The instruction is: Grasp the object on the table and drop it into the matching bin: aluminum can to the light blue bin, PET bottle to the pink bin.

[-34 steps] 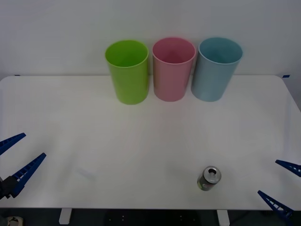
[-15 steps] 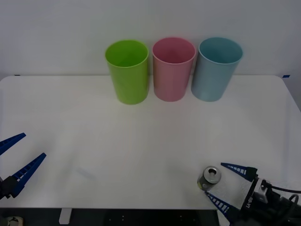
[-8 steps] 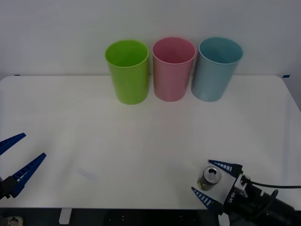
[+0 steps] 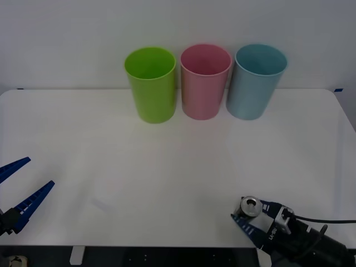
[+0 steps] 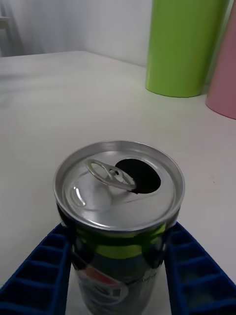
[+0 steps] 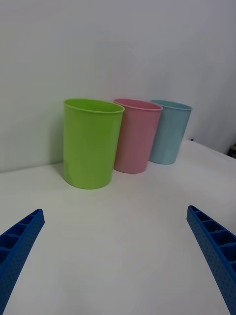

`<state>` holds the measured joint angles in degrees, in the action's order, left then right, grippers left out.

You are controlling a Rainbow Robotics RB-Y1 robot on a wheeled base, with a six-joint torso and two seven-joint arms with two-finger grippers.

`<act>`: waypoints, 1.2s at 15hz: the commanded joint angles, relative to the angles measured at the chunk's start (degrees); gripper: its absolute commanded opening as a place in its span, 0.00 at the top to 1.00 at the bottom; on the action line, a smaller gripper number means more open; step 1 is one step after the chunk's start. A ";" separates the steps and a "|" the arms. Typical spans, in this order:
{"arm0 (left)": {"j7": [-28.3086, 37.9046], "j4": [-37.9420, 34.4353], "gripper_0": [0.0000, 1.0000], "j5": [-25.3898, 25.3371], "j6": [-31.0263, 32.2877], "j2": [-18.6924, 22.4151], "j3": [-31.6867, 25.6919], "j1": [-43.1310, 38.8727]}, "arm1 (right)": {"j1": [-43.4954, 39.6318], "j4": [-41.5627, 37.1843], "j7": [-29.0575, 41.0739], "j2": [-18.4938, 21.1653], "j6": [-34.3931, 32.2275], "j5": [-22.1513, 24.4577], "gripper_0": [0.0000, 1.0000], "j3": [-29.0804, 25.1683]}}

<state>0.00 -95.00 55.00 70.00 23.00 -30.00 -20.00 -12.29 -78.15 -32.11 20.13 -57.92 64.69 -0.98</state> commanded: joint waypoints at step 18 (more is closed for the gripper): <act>0.00 0.00 0.00 0.00 0.00 0.00 0.00 0.00 | 0.08 -10.18 15.85 -0.01 1.58 -3.87 1.00 -3.15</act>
<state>0.00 -95.00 55.00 70.00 23.00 -30.00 -20.00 -12.16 -87.16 -17.84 20.13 -56.49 60.85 -3.75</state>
